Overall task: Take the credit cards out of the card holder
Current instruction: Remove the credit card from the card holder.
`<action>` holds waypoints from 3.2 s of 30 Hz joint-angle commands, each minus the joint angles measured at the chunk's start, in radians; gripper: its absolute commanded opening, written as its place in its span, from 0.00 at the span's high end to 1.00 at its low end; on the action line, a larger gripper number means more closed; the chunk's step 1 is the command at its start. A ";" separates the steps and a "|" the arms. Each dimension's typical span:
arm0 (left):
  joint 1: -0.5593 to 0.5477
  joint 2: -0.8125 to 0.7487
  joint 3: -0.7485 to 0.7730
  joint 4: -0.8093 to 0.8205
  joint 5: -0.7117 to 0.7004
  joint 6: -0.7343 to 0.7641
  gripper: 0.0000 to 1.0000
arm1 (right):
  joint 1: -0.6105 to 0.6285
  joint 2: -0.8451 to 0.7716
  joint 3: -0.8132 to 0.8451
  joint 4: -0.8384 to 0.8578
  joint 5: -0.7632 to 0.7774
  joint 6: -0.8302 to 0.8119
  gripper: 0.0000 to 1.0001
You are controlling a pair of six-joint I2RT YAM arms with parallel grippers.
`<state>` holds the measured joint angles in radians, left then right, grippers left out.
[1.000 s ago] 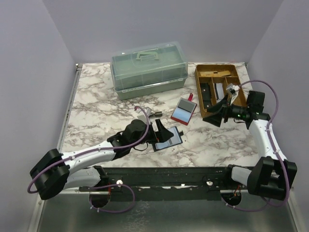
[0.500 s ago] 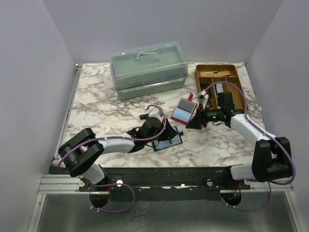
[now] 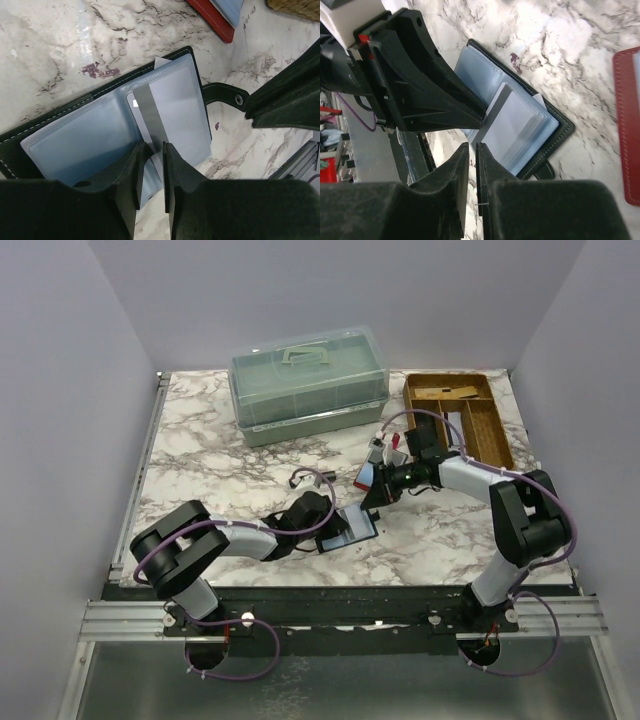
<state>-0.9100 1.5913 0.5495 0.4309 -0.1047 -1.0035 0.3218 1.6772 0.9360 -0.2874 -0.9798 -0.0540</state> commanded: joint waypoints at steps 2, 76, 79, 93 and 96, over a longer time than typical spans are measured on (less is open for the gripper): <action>0.025 0.004 -0.048 -0.026 -0.028 -0.002 0.72 | 0.058 0.083 0.028 -0.016 0.073 0.038 0.85; 0.153 -0.103 -0.132 0.048 0.216 -0.086 0.67 | 0.066 0.203 0.046 -0.035 -0.096 0.097 0.70; 0.153 -0.112 -0.124 0.049 0.223 -0.086 0.68 | 0.066 0.213 0.043 -0.029 -0.016 0.121 0.70; 0.152 -0.024 -0.071 0.072 0.258 -0.079 0.74 | 0.065 0.208 0.035 -0.026 0.129 0.139 0.63; 0.152 -0.005 -0.069 0.088 0.266 -0.083 0.74 | 0.065 0.226 0.038 -0.028 0.030 0.138 0.66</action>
<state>-0.7593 1.5551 0.4641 0.4915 0.1295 -1.0924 0.3885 1.8702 0.9798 -0.3187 -0.9131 0.0898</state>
